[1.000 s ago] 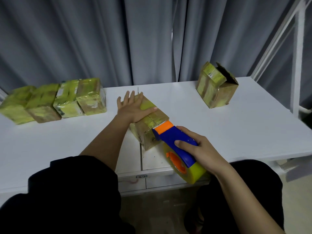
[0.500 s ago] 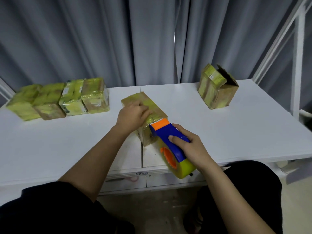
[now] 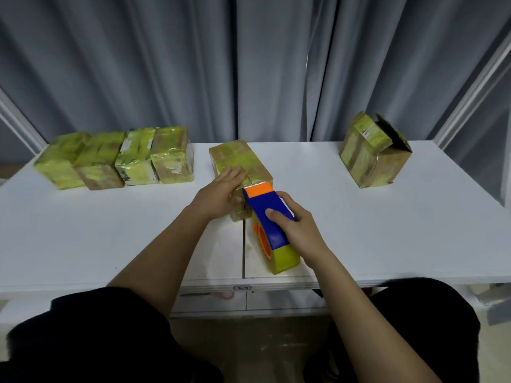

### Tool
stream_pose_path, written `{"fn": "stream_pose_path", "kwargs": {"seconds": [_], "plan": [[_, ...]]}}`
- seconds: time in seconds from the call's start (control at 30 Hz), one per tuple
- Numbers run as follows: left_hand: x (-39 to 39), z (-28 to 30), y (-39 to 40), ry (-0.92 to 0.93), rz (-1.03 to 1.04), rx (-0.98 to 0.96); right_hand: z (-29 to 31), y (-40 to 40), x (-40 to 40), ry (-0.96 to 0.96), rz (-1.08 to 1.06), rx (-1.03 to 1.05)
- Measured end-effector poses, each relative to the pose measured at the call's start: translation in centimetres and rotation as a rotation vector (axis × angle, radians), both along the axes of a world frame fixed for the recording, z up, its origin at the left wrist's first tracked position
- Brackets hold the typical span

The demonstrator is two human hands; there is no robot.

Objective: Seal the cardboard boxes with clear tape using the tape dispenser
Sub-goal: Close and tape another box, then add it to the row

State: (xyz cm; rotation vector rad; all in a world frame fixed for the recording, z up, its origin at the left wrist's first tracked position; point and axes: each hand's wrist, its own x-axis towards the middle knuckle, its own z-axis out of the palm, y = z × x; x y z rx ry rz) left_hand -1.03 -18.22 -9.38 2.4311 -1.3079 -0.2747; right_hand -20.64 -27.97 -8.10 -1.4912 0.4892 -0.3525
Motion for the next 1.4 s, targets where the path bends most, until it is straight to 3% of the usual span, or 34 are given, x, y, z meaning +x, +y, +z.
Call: {"fn": "stream_pose_path", "kwargs": {"seconds": [0.4, 0.6, 1.4], "plan": [[0.4, 0.0, -0.7, 0.01, 0.06, 0.026, 0.6, 1.4, -2.0, -0.015, -0.028, -0.042], [0.6, 0.5, -0.9, 0.059, 0.039, 0.011, 0.6, 1.5, -4.5, -0.047, -0.031, 0.063], [0.3, 0.2, -0.5, 0.164, 0.01, -0.104, 2.1, 0.1, 0.6, 0.193, 0.072, 0.084]]}}
